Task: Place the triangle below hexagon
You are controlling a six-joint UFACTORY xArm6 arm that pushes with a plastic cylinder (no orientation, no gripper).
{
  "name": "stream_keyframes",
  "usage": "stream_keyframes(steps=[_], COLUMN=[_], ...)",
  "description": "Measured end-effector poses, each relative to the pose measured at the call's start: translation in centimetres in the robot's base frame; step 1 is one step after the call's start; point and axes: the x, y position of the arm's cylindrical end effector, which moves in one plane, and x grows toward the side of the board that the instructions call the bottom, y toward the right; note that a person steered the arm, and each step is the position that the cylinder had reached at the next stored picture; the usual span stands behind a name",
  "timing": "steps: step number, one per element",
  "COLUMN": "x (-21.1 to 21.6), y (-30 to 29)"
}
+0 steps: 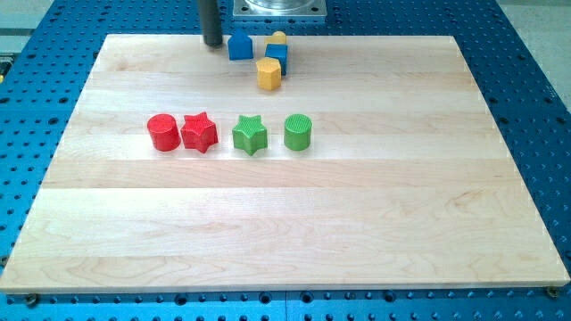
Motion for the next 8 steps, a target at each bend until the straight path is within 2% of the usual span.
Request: stream_keyframes(steps=[2,3,5,6,8], x=[-0.6,0.2,7.0,6.7,3.8], y=[4.6,3.8,0.4,-1.3,3.9])
